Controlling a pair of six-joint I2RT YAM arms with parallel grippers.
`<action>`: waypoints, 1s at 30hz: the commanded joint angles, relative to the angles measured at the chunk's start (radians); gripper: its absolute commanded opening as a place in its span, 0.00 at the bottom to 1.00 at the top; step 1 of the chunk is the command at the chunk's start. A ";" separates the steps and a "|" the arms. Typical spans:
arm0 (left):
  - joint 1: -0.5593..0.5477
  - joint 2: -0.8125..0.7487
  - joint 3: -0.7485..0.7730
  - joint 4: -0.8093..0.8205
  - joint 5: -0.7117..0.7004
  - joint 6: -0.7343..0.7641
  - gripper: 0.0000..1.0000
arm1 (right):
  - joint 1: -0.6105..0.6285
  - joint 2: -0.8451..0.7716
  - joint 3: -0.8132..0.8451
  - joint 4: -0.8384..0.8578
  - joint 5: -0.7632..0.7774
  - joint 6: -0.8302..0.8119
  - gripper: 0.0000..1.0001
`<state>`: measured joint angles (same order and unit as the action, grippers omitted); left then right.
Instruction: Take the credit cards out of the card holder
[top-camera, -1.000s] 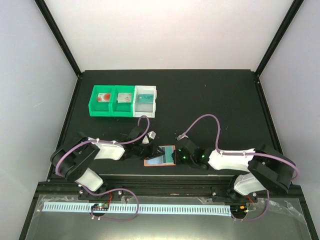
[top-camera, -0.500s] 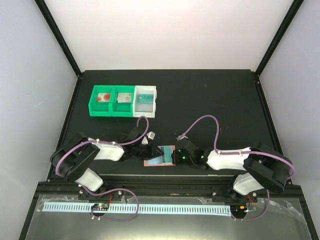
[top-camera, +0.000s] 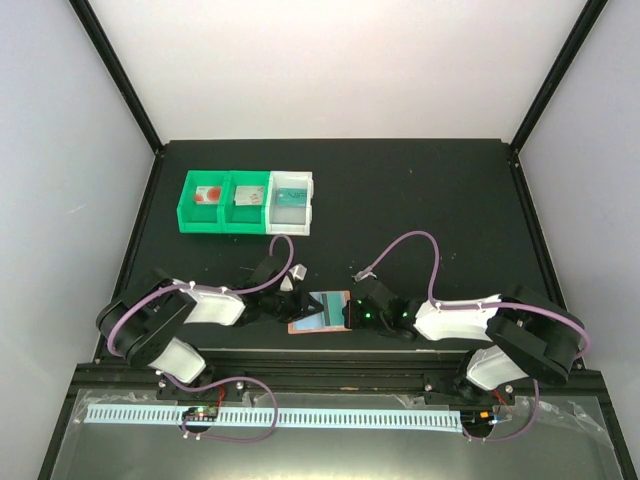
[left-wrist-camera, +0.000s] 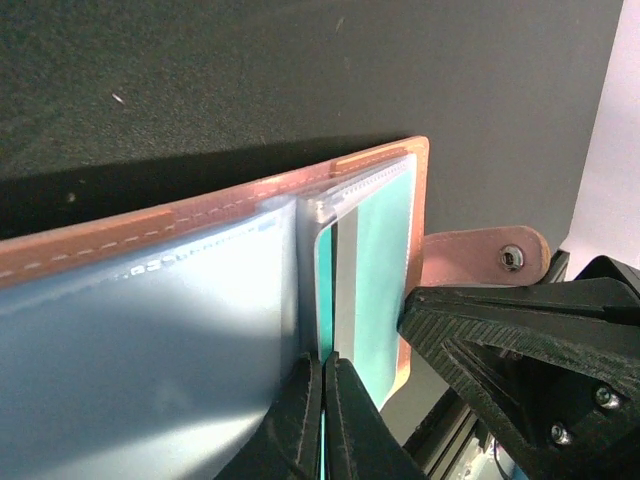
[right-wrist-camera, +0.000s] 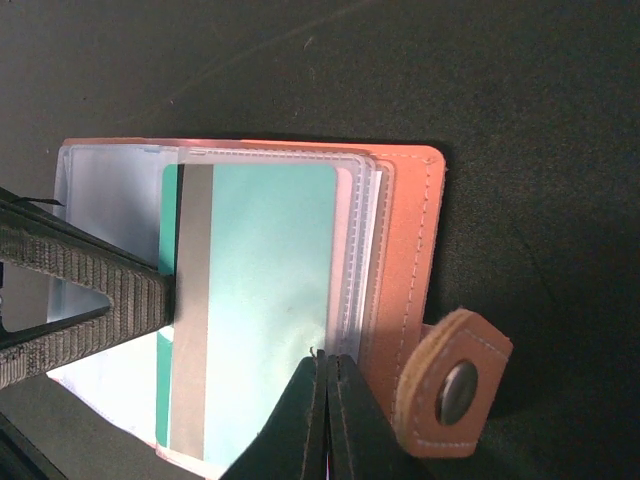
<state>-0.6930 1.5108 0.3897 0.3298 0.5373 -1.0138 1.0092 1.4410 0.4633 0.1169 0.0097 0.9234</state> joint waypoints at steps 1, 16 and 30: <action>0.005 -0.028 -0.001 0.001 0.047 0.022 0.02 | 0.006 0.029 -0.025 -0.020 -0.011 0.011 0.02; 0.047 -0.068 -0.017 -0.067 0.048 0.081 0.02 | 0.006 0.034 -0.023 -0.027 -0.005 0.002 0.02; 0.077 -0.068 -0.027 -0.112 0.050 0.120 0.02 | 0.006 0.031 -0.021 -0.036 0.001 0.003 0.02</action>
<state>-0.6296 1.4612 0.3744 0.2558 0.5838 -0.9340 1.0103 1.4521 0.4625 0.1398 -0.0025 0.9257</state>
